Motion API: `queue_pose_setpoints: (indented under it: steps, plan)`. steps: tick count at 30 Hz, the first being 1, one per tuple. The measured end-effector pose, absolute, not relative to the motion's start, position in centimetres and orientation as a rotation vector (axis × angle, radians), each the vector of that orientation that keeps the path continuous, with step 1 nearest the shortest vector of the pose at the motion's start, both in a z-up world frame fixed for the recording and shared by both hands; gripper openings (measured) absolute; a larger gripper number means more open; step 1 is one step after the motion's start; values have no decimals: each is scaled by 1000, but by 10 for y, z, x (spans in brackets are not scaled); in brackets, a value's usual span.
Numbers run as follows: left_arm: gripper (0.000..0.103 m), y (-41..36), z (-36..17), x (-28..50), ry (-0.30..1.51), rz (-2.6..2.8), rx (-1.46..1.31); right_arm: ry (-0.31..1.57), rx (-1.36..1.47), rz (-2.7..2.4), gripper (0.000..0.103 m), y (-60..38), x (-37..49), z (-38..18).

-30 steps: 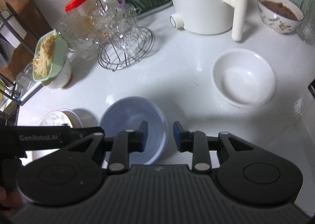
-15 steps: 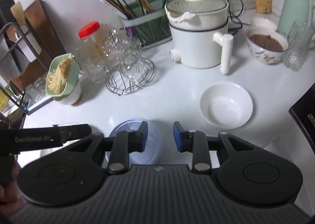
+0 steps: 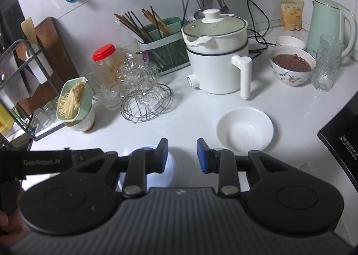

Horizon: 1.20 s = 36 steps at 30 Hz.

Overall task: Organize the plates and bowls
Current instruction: 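Open both grippers and lift them off the blue bowls, then move both tools to the white bowl and close them on its rim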

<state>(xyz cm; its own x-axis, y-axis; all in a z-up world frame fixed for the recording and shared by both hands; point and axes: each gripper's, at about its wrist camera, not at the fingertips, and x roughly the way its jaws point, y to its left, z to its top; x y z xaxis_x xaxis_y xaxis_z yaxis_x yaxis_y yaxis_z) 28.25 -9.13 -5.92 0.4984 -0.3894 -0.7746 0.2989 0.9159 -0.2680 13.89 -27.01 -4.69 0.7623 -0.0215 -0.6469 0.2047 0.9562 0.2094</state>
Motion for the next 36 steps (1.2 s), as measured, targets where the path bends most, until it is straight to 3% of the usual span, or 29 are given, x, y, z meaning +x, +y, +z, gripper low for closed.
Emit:
queue_pose_setpoints:
  steps: [25,36]
  plan:
    - [51,-173,-60,279,940,-599,39,667,313,-286,32,-336,106,-58]
    - [51,-193,-87,310,982,-585,30,676,315,-303,32,-356,114,-74]
